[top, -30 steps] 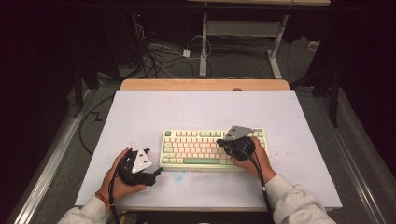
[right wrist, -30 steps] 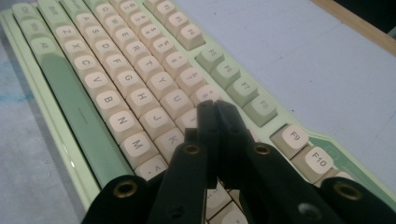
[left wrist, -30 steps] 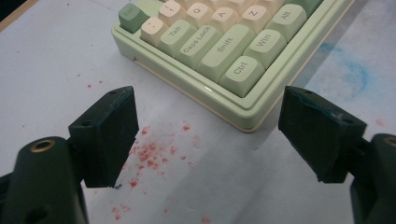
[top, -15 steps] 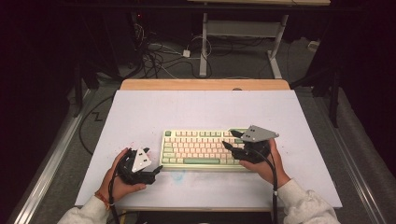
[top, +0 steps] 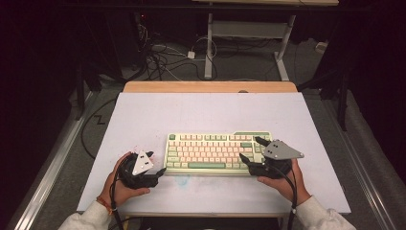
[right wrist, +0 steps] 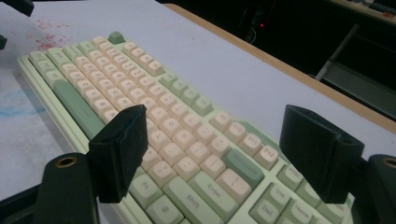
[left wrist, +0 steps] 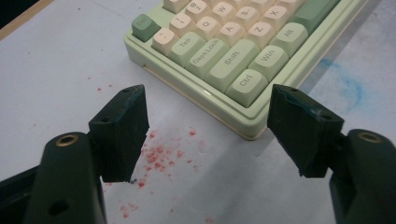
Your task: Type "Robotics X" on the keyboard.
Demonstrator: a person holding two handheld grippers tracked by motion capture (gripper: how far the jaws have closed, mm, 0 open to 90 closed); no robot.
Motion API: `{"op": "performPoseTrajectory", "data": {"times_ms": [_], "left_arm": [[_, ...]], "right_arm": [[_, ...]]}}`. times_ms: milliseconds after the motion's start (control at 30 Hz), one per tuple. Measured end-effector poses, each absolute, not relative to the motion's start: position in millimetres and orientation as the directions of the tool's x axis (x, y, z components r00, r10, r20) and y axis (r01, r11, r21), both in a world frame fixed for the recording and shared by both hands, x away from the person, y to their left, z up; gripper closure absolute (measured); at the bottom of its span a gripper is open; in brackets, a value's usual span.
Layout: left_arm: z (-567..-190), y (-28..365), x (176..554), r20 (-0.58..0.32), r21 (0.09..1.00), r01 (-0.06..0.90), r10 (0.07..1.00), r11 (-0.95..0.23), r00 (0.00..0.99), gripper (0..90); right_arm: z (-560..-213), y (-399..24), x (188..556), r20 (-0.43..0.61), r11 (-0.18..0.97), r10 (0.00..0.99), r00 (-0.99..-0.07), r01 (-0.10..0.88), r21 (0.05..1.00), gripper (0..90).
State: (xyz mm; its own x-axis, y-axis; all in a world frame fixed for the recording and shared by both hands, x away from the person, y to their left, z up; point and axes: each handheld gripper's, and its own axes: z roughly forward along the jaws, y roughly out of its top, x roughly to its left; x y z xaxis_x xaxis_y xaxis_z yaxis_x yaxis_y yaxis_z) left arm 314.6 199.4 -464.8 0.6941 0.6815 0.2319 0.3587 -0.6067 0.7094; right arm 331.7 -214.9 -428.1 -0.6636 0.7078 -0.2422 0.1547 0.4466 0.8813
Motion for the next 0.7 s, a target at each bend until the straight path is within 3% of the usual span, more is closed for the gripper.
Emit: {"op": "performPoseTrajectory", "data": {"times_ms": [100,233,433,700], "left_arm": [[-463,201,318,0.201,0.696,0.404,0.701,-0.594,0.684,37.8],[-462,204,321,0.157,0.695,0.423,0.697,-0.582,0.700,61.2],[-460,201,322,0.141,0.680,0.414,0.662,-0.605,0.736,85.4],[-448,181,331,0.136,0.680,0.382,0.619,-0.626,0.773,87.9]], "right_arm": [[-434,-222,325,-0.253,0.457,0.723,-0.643,0.171,0.873,22.8],[-442,-233,317,-0.243,0.449,0.745,-0.622,0.197,0.872,22.7],[-449,-243,309,-0.269,0.471,0.757,-0.596,0.211,0.857,22.7],[-456,-248,306,-0.296,0.496,0.755,-0.585,0.213,0.842,22.8]]}}
